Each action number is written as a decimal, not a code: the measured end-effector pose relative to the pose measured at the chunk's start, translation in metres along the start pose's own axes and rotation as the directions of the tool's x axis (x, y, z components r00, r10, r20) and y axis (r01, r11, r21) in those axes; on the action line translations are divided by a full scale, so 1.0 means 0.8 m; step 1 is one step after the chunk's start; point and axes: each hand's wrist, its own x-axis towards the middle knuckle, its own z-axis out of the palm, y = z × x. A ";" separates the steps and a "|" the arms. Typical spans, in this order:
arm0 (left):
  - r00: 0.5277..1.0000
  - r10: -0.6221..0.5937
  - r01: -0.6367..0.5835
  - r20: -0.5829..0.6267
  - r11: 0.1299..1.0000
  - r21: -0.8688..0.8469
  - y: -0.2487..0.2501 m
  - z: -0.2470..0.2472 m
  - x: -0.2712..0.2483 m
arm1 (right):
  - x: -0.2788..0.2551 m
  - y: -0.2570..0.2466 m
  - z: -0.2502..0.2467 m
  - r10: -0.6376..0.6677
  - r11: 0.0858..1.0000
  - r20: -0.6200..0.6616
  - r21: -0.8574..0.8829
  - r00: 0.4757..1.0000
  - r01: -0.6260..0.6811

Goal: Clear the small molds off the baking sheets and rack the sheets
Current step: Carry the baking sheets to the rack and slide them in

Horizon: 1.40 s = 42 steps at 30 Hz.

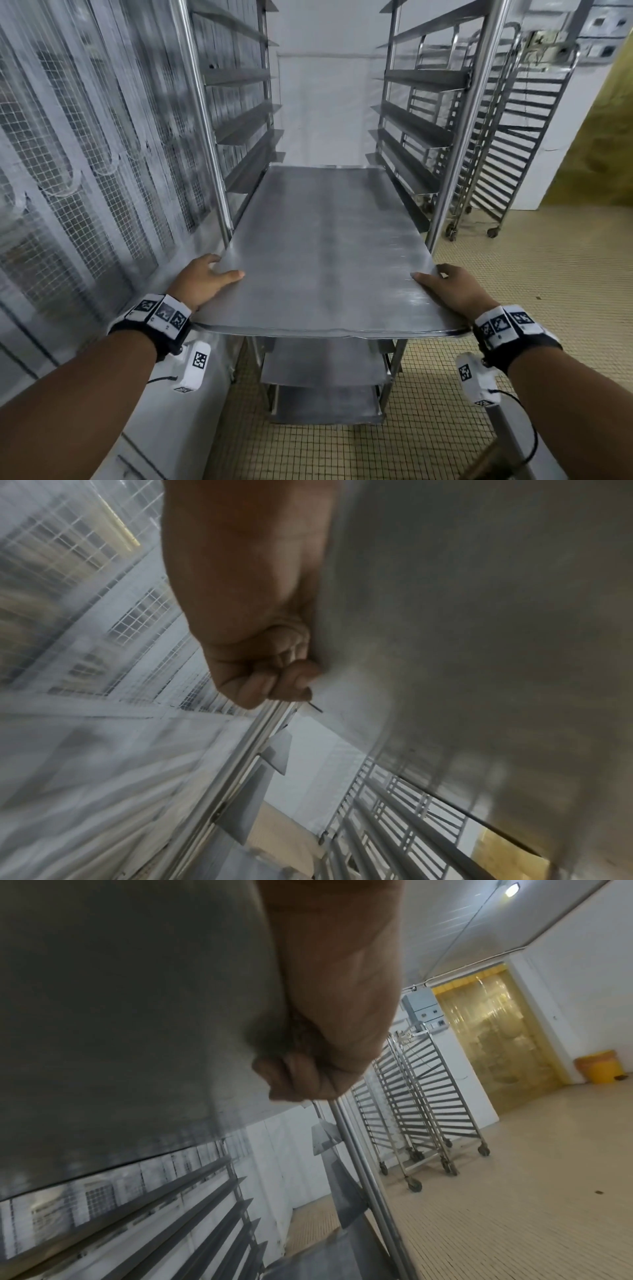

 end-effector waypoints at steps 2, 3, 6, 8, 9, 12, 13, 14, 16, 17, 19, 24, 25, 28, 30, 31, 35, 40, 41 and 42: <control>0.999 0.044 -0.046 0.025 0.995 0.086 -0.002 -0.006 -0.009 | -0.012 -0.003 -0.006 0.001 0.999 0.039 -0.036 0.999 0.001; 0.995 0.087 -0.093 0.044 0.984 0.153 0.004 -0.010 -0.018 | -0.019 -0.006 -0.010 -0.007 0.997 0.054 -0.077 0.999 0.012; 0.975 0.206 -0.220 0.081 0.882 0.417 0.027 -0.013 -0.039 | -0.041 -0.026 -0.022 -0.063 0.978 0.039 -0.197 0.997 0.069; 0.970 0.211 -0.243 0.122 0.823 0.513 0.046 -0.010 -0.060 | -0.061 -0.044 -0.025 -0.145 0.948 0.000 -0.288 0.989 0.139; 0.960 0.225 -0.280 0.168 0.809 0.516 0.056 -0.007 -0.070 | -0.072 -0.053 -0.022 -0.197 0.927 -0.006 -0.326 0.980 0.184; 0.895 0.314 -0.438 0.318 0.757 0.485 0.083 0.014 -0.109 | -0.117 -0.084 -0.001 -0.310 0.890 0.055 -0.335 0.949 0.310; 0.870 0.343 -0.485 0.354 0.725 0.490 0.091 0.023 -0.124 | -0.132 -0.094 0.010 -0.330 0.882 0.099 -0.321 0.939 0.344; 0.846 0.368 -0.525 0.385 0.696 0.490 0.095 0.032 -0.137 | -0.145 -0.101 0.022 -0.349 0.872 0.147 -0.309 0.925 0.378; 0.814 0.390 -0.575 0.430 0.646 0.502 0.096 0.051 -0.158 | -0.163 -0.104 0.050 -0.411 0.820 0.239 -0.324 0.880 0.471; 0.807 0.399 -0.588 0.436 0.620 0.520 0.092 0.060 -0.166 | -0.169 -0.100 0.064 -0.466 0.779 0.257 -0.334 0.846 0.531; 0.789 0.446 -0.614 0.421 0.556 0.561 0.081 0.073 -0.176 | -0.178 -0.087 0.086 -0.582 0.715 0.210 -0.328 0.786 0.617; 0.780 0.557 -0.588 0.285 0.498 0.637 0.050 0.086 -0.184 | -0.181 -0.058 0.111 -0.644 0.727 -0.102 -0.388 0.758 0.566; 0.783 0.563 -0.573 0.262 0.492 0.655 0.048 0.088 -0.185 | -0.178 -0.052 0.113 -0.614 0.744 -0.125 -0.421 0.780 0.519; 0.828 0.524 -0.501 0.200 0.529 0.685 0.048 0.093 -0.181 | -0.166 -0.043 0.119 -0.551 0.760 -0.135 -0.488 0.824 0.429; 0.861 0.480 -0.449 0.170 0.558 0.698 0.051 0.097 -0.172 | -0.157 -0.045 0.120 -0.519 0.767 -0.130 -0.506 0.845 0.394; 0.871 0.464 -0.432 0.159 0.571 0.698 0.052 0.101 -0.166 | -0.153 -0.047 0.120 -0.508 0.770 -0.130 -0.512 0.851 0.382; 0.887 0.446 -0.406 0.122 0.623 0.668 0.056 0.115 -0.127 | -0.120 -0.055 0.124 -0.490 0.781 -0.141 -0.510 0.860 0.361; 0.888 0.452 -0.395 0.085 0.653 0.646 0.063 0.124 -0.057 | -0.050 -0.062 0.132 -0.521 0.770 -0.130 -0.498 0.843 0.399; 0.895 0.437 -0.383 0.085 0.658 0.649 0.066 0.126 -0.043 | -0.036 -0.064 0.133 -0.526 0.768 -0.126 -0.496 0.841 0.406; 0.902 0.425 -0.369 0.080 0.662 0.652 0.069 0.129 -0.030 | -0.021 -0.065 0.132 -0.529 0.769 -0.122 -0.488 0.840 0.413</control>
